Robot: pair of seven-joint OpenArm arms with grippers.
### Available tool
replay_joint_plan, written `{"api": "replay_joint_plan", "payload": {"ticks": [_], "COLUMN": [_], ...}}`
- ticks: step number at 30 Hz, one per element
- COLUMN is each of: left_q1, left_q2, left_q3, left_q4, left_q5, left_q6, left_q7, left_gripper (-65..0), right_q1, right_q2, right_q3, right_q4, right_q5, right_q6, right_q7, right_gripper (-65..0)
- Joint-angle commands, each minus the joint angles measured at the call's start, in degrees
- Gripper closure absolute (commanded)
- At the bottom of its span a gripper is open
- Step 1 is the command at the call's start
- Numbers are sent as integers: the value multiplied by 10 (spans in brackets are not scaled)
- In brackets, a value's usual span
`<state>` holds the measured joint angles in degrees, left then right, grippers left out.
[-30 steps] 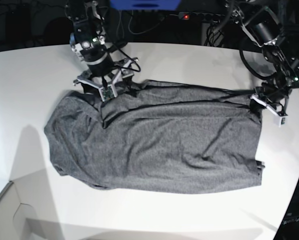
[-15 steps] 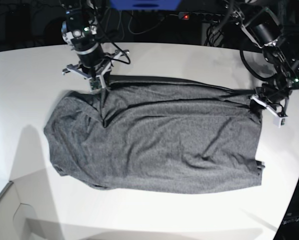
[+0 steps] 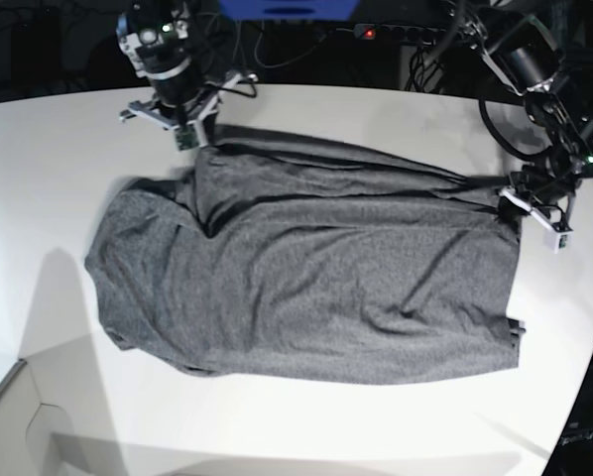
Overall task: Layout the t-shirt on the table in an organized manner, then fold the t-shirt properly
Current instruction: 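Regrasp the shirt edge with both grippers and pull it taut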
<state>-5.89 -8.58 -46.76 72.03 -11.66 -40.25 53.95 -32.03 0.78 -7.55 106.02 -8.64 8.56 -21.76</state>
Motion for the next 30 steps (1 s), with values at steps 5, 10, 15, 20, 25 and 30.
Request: {"api": "replay_joint_plan", "payload": {"ticks": [5, 10, 15, 20, 25, 30], "left_q1": [6, 21, 31, 31, 39, 53], "left_q2": [-8, -8, -8, -8, -25, -27], "left_q3": [-1, -1, -10, -54, -56, -57], "left_q4": [6, 34, 50, 50, 50, 50], "left_q5": [14, 14, 14, 14, 14, 13], "left_q6": [2, 2, 2, 2, 2, 2], "left_q7": [13, 13, 13, 13, 14, 14], "left_gripper": [-2, -2, -2, -1, -1, -1], "right_q1": [-18, -36, -48, -62, -76, -106], "right_q2": [13, 17, 21, 21, 21, 21], "right_q3": [-34, -44, -39, -38, -39, -39], "right_q4": [13, 7, 8, 7, 8, 7], "right_q5": [1, 1, 1, 1, 1, 0], "right_q6": [-3, -5, -6, -6, -6, -6], "right_q7": [11, 13, 14, 15, 25, 67], "right_gripper": [0, 0, 0, 0, 0, 0]}}
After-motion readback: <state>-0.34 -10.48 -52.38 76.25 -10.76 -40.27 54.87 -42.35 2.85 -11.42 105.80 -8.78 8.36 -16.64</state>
